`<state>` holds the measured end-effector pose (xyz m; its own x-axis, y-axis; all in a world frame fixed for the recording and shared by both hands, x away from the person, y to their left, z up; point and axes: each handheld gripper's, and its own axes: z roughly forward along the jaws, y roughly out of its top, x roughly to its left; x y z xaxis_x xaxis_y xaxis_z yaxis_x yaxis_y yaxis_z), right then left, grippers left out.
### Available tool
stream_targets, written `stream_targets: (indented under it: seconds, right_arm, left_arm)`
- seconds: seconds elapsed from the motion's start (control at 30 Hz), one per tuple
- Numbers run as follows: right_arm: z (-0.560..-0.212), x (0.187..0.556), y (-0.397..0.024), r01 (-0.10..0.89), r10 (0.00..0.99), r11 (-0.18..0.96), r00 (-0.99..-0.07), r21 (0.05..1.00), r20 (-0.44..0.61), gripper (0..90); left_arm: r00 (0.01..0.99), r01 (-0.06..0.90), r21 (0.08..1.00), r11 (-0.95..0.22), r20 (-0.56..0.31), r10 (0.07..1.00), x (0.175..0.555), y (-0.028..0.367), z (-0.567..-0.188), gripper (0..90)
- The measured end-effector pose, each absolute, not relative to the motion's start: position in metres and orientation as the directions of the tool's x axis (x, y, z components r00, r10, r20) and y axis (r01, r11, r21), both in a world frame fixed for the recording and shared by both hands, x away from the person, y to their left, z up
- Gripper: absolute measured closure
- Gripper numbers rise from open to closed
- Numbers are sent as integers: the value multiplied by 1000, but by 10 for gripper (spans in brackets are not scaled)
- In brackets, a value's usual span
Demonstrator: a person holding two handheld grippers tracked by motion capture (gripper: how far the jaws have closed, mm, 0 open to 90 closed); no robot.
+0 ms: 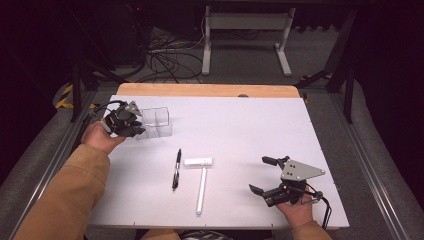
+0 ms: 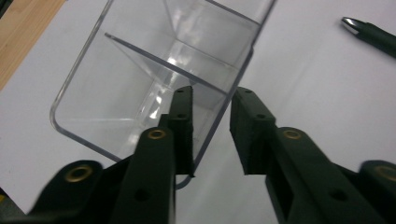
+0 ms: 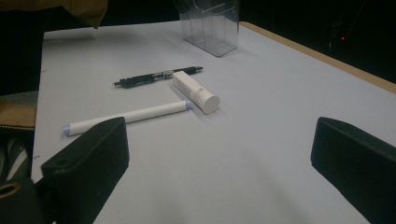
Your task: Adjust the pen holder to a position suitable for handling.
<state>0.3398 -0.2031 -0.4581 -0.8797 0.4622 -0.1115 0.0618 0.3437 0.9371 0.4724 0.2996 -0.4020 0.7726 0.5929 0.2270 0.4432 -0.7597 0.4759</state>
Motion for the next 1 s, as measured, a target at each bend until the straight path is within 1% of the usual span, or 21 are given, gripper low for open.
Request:
stream_targets:
  seconds: [0.03, 0.07, 0.1, 0.13, 0.3, 0.33, 0.4, 0.47, 0.5, 0.67, 0.87, 0.9, 1.0]
  right_arm:
    - [-458, 340, -203, 62, 462, 344, -880, 937, -112, 49]
    - [-458, 340, -203, 58, 462, 343, -880, 938, -114, 49]
    - [-458, 340, -203, 58, 462, 343, -880, 938, -114, 49]
    - [-457, 339, -204, 52, 466, 343, -876, 938, -122, 51]
    - [-457, 339, -204, 50, 465, 339, -877, 939, -121, 51]
    - [-457, 339, -204, 51, 464, 341, -878, 939, -121, 51]
    - [-458, 339, -204, 51, 463, 341, -878, 939, -121, 51]
    - [-457, 339, -204, 51, 462, 340, -879, 939, -120, 50]
    - [-457, 339, -204, 51, 462, 340, -879, 939, -120, 50]
    - [-457, 339, -204, 49, 460, 338, -880, 940, -120, 49]
    - [-457, 338, -205, 48, 459, 333, -880, 942, -118, 49]
    - [-457, 338, -205, 48, 459, 333, -880, 942, -118, 49]
    - [-457, 337, -206, 50, 461, 332, -880, 942, -116, 49]
  left_arm:
    - [773, 443, 476, -760, 227, 593, 472, 300, -402, 762]
    - [799, 414, 473, -778, 220, 559, 470, 297, -401, 819]
    - [799, 414, 473, -778, 220, 559, 470, 297, -401, 870]
    - [789, 401, 454, -795, 269, 552, 467, 292, -399, 869]
    - [804, 376, 483, -791, 254, 538, 465, 288, -393, 882]
    - [808, 347, 486, -802, 280, 518, 463, 282, -389, 882]
    - [810, 335, 489, -805, 286, 511, 462, 278, -387, 882]
    - [832, 298, 512, -805, 274, 482, 460, 266, -380, 882]
    - [832, 298, 512, -805, 274, 482, 460, 266, -380, 881]
    - [863, 227, 528, -818, 280, 420, 459, 240, -374, 881]
    - [904, 144, 520, -842, 277, 325, 463, 202, -376, 879]
    - [904, 144, 520, -842, 277, 325, 463, 202, -376, 879]
    - [918, 112, 518, -848, 273, 288, 466, 189, -377, 879]
